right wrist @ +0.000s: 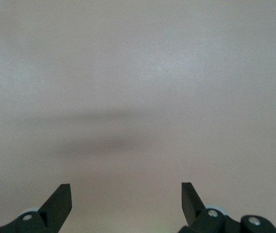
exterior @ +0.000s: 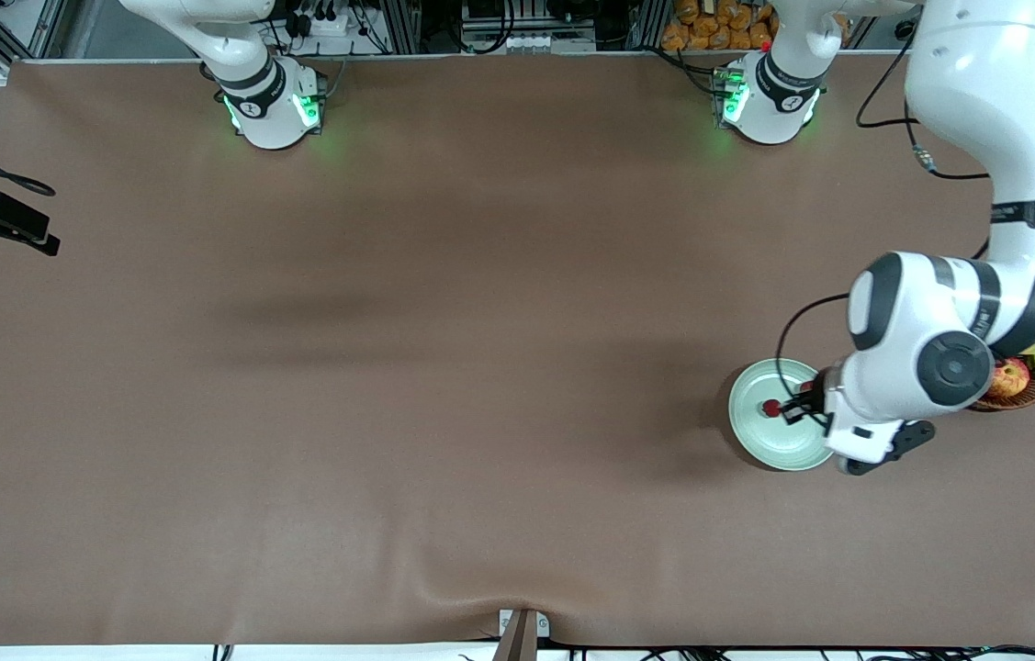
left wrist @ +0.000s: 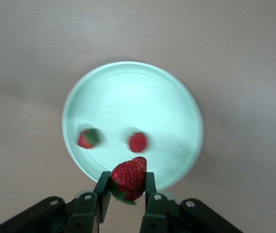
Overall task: Collect all strawberries into plate
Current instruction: 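Lower the strawberry onto the plate and open the left gripper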
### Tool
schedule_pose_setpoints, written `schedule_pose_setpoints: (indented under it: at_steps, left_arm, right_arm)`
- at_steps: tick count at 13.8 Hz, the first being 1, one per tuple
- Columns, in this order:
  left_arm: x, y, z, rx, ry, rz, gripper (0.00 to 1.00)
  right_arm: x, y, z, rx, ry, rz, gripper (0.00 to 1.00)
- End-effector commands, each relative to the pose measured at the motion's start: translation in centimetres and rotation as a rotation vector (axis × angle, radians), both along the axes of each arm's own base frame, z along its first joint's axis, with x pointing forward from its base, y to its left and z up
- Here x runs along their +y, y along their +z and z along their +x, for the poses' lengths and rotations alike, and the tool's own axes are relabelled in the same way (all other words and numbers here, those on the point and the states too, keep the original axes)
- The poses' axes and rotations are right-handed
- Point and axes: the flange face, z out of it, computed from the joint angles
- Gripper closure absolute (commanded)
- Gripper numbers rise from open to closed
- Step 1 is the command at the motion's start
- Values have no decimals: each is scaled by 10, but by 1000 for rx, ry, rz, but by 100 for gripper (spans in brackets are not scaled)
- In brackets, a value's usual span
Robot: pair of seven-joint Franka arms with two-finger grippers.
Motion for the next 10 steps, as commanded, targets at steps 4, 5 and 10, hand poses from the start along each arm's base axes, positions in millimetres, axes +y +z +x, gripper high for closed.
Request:
schedule_pose_setpoints:
  at_steps: [4, 5, 10]
  left_arm:
    - [24, -51, 14, -47, 27, -7, 54]
    - [24, -48, 16, -59, 31, -11, 19]
    - [25, 19, 26, -161, 13, -17, 0]
  right_arm:
    - [-4, 9, -6, -18, -12, -11, 0]
    - [-4, 11, -6, -21, -13, -11, 0]
    - [3, 10, -5, -22, -1, -10, 0]
